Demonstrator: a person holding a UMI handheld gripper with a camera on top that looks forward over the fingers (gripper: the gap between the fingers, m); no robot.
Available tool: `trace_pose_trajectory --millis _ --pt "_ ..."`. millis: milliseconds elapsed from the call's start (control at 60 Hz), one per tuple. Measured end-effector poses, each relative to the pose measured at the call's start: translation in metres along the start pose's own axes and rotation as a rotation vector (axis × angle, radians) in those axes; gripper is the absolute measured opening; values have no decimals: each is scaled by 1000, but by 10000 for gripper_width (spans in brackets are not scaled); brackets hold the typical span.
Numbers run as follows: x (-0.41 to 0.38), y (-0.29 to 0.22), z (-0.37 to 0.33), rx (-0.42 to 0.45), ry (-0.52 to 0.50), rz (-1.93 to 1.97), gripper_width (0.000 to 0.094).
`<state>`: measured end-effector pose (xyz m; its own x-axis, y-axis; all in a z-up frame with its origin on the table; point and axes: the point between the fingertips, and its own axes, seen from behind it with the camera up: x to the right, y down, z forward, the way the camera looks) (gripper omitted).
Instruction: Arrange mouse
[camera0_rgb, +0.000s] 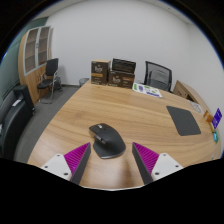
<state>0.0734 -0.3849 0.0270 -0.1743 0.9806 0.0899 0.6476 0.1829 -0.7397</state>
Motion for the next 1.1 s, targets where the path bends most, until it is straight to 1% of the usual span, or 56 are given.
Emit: trace_pose_trajectory --millis 200,317,533,817,900,950,983,1017,1033,1067,1100 --pt "3 -8 35 -9 16 -2 863" --pt "1 -12 49 -14 0 18 861" --pt "6 -21 74 -16 9 30 861" --pt "26 -28 88 -18 29 93 858" --pt "29 -29 90 -21 26 108 838" --pt "27 -29 91 -19 17 118 785" --pt "26 -29 92 -19 12 122 710" --pt "22 -29 91 -21 -3 126 550" --pt "23 -28 91 -22 2 129 507" --pt "25 -28 90 -22 11 130 502" --pt "25 -27 89 -25 13 124 471"
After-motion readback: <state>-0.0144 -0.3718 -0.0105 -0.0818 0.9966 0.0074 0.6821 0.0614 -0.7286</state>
